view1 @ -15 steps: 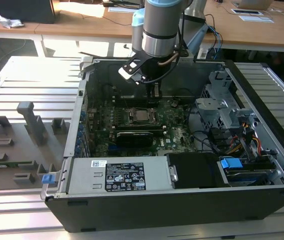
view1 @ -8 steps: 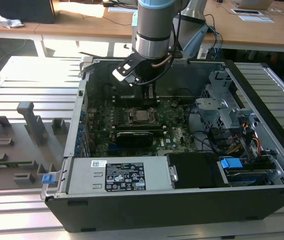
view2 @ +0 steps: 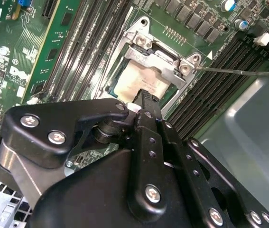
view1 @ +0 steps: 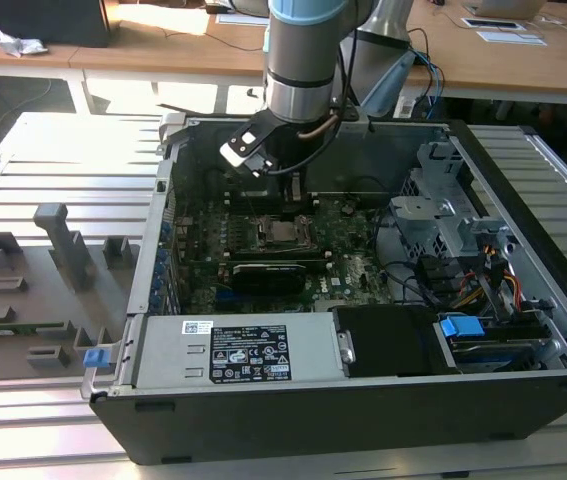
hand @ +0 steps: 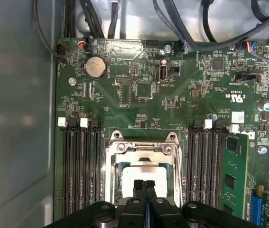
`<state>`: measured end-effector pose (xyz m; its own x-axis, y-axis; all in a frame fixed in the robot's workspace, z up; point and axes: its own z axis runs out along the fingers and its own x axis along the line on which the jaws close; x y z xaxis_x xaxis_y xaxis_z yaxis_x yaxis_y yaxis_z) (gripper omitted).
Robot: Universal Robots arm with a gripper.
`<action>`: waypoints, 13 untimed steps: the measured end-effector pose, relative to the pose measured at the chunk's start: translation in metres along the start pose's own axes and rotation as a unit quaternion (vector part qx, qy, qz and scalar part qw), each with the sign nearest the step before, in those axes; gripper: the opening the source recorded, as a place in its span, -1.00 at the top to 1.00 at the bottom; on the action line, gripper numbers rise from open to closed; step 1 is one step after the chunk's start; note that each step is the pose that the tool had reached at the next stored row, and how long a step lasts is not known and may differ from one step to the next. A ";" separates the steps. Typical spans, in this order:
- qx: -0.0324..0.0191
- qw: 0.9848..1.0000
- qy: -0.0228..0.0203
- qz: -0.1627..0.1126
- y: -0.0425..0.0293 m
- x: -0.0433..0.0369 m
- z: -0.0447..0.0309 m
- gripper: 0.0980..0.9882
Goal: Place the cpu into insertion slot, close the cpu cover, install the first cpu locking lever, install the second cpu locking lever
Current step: 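Close the cpu cover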
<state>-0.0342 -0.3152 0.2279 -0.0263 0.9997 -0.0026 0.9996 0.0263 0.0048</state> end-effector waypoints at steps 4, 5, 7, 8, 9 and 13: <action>0.000 1.000 0.000 0.000 -0.0076 0.0002 0.0034 0.98; 0.000 1.000 0.000 0.000 -0.0123 0.0004 0.0045 0.98; 0.000 1.000 0.000 0.000 -0.0208 0.0006 0.0079 0.98; 0.000 1.000 0.000 0.000 -0.0250 0.0006 0.0093 0.98; 0.000 1.000 0.000 0.000 -0.0268 0.0007 0.0100 0.98; 0.000 1.000 0.000 0.000 -0.0343 0.0009 0.0143 0.98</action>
<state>-0.0685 -0.3152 0.2135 -0.0263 0.9997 -0.0025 0.9996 0.0263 0.0048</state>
